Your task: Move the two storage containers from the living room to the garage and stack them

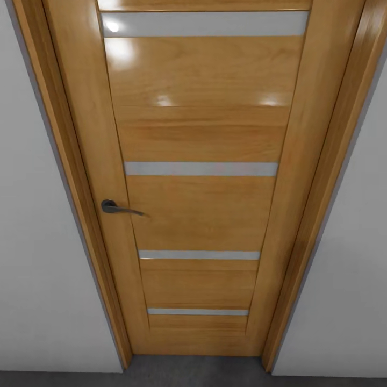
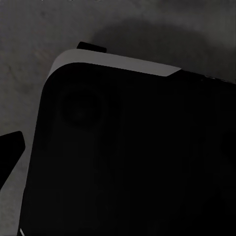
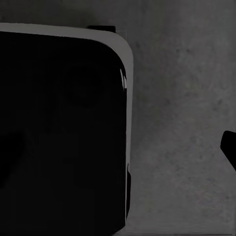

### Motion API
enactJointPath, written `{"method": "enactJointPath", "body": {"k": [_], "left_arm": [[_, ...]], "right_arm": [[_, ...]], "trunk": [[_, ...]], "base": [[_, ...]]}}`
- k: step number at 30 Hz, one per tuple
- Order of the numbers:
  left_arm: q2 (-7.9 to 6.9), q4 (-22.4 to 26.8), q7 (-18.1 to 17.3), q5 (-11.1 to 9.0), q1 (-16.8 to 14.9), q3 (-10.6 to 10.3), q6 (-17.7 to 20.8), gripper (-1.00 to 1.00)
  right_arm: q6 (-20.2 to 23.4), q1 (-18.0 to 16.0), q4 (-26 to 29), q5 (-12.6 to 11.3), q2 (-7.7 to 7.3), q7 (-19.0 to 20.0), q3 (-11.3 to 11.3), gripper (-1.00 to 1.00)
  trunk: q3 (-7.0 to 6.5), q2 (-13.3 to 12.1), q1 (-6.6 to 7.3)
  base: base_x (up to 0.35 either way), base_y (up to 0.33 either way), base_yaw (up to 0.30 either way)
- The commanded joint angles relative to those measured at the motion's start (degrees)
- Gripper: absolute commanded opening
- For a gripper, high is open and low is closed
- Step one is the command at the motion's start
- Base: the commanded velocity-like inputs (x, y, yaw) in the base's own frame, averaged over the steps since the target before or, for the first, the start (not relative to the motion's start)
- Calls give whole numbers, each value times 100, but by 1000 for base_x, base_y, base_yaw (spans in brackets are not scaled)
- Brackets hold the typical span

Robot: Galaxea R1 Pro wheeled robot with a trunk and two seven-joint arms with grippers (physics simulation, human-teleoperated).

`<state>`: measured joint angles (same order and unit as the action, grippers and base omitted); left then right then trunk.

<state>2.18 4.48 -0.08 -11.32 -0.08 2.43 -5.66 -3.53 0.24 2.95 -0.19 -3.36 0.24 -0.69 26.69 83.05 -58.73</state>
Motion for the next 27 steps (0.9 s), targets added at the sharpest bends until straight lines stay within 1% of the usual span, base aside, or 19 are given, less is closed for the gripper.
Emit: {"method": "enactJointPath", "body": {"k": [1,6,16,27], "left_arm": [[2,0,-1,-19,-1,23,-17,100],[2,0,-1,-19,-1,24,-20,100],[2,0,7,-19,-1,23,-22,100],[2,0,8,-19,-1,25,-22,100]], "right_arm": [[2,4,7,7,15,23,-18,100],[-45,3,5,54,55,49,-59,100],[-51,3,4,61,63,55,-81,100],[-30,3,4,47,63,-27,-83,100]], "trunk": [[4,2,0],[4,2,0],[4,2,0],[4,2,0]], "base": [[5,0,0],[2,0,58],[0,0,230],[0,0,24]]}}
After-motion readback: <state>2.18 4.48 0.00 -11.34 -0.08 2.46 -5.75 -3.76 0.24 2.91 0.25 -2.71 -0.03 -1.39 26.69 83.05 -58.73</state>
